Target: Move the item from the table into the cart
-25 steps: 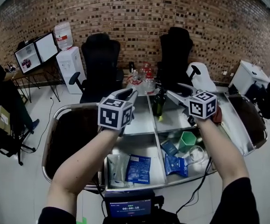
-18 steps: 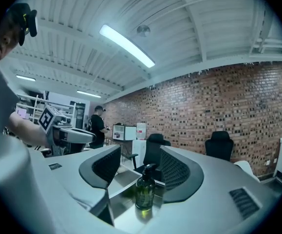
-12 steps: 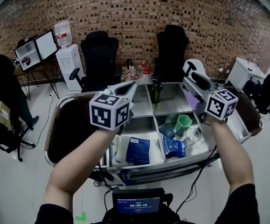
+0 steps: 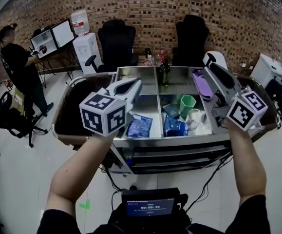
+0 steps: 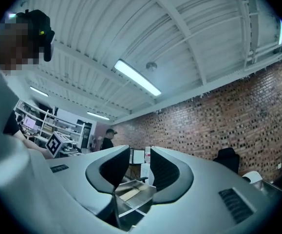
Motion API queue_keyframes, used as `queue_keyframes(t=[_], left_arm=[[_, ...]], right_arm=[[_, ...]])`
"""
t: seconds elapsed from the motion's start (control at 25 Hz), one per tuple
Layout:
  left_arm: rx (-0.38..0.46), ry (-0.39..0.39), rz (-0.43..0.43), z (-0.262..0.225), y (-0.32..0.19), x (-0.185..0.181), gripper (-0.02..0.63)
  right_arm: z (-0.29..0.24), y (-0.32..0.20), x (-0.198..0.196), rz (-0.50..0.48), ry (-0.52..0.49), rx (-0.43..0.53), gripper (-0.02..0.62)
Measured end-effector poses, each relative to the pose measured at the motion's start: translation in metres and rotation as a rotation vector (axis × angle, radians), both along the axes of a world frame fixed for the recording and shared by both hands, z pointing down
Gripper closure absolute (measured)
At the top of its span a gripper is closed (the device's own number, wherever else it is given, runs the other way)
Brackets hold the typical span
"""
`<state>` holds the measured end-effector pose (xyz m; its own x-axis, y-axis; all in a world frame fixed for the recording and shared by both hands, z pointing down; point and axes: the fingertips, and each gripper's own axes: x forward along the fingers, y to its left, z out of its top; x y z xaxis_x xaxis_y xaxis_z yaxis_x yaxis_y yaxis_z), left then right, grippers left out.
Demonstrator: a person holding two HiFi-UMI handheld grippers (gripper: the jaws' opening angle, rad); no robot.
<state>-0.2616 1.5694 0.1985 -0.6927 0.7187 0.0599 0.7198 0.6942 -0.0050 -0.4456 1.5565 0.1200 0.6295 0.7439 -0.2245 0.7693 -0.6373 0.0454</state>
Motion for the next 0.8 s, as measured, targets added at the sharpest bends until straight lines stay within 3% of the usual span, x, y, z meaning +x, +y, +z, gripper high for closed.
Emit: queue_keyframes(t=[0.2,0.28,0.32,0.4,0.48,0.64,0.8], left_arm=[[-0.036,-0.025,0.005,-0.001,-0.057,0.011,0.600],[-0.031,-0.050,0.012,0.007,-0.079,0.021,0.600],[-0.025,-0.053,0.014,0.014,-0.089,0.026,0.600],[-0.018,-0.032,0.015,0.033,-0.110,0.034,0.600],[-0.016,-0.003,-0.001,0.054,-0.125,0.043,0.600],[-0.015,0.028,-0.089,0.089,-0.147,0.063,0.600],[-0.027,0.028,-0.087,0.099,-0.166,0.064,0.600]], right_arm=[[0.005,-0.050,0.012,-0.014,-0.022,0.016,0.472],[0.020,-0.068,0.018,-0.004,-0.017,0.040,0.542],[0.029,-0.076,0.020,0.001,-0.010,0.051,0.543],[0.046,-0.092,0.024,0.017,0.001,0.064,0.543],[0.064,-0.104,0.026,0.027,0.025,0.087,0.594],[0.104,-0.127,0.033,0.017,0.070,0.165,0.594],[0.134,-0.146,0.040,0.037,0.079,0.208,0.594]])
